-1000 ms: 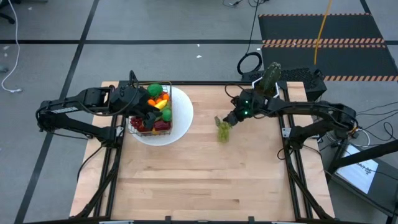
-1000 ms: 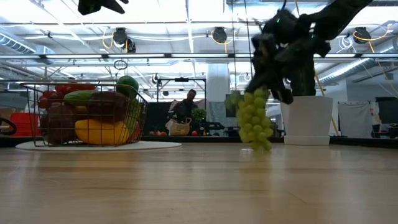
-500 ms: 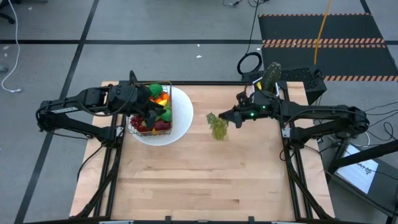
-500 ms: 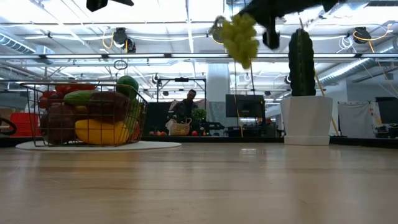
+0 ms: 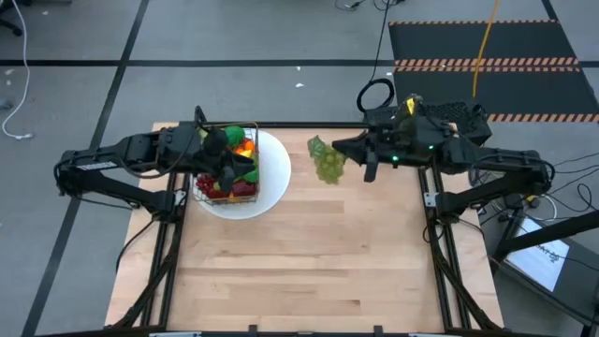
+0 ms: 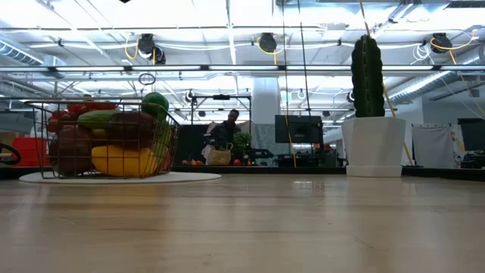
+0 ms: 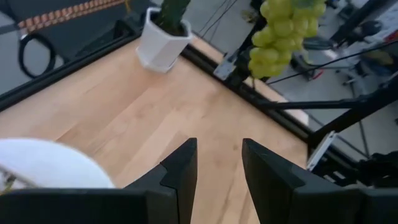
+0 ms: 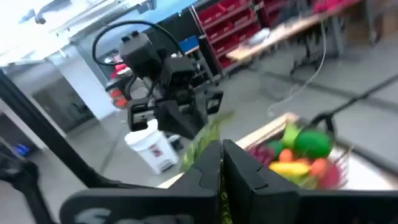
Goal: Build produce basket
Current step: Put the green grapes into the wire basket
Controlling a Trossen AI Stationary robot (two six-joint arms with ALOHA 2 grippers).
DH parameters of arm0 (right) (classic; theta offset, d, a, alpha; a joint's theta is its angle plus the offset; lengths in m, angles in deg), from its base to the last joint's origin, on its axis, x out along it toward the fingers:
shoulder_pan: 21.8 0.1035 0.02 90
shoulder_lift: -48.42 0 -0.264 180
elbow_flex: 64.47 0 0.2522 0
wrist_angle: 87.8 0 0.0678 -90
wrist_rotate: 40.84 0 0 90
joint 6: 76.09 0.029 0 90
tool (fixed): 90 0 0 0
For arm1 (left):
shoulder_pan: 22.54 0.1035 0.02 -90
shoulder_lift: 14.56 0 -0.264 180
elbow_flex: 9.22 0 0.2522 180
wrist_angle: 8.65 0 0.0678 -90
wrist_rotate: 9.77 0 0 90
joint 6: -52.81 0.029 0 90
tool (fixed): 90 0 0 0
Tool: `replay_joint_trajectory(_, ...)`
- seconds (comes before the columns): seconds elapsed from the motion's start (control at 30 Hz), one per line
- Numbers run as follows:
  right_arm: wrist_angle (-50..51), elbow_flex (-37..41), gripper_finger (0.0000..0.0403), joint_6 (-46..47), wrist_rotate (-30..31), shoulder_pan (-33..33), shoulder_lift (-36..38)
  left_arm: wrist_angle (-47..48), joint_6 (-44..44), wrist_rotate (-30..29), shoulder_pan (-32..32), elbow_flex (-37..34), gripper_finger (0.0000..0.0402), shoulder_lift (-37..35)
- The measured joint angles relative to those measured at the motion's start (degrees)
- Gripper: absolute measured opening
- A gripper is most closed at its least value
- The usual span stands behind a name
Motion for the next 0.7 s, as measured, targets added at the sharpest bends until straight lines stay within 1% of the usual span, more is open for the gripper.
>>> replay_joint_trajectory(0.17,1.03,-4.57,0.0,-11.47,1.32,1.19,-0.4,-2.13,0.23,-0.08,-0.91,0.0,0.0127,0.0)
replay_joint_trajectory(0.4,1.27,-5.25,0.0,-26.37,1.09,2.76,-0.53,-3.88,-0.01,-0.13,-1.03,0.0,0.0127,0.0)
replay_joint_trajectory(0.6,2.18,-5.29,0.0,-41.07,0.97,3.2,-0.52,-4.22,-2.66,-3.63,-1.03,0.0,0.0127,0.0)
replay_joint_trajectory(0.7,2.29,-5.29,0.0,-45.3,0.97,3.18,-0.52,-4.22,-5.26,-5.06,-1.01,0.0,0.0127,0.0)
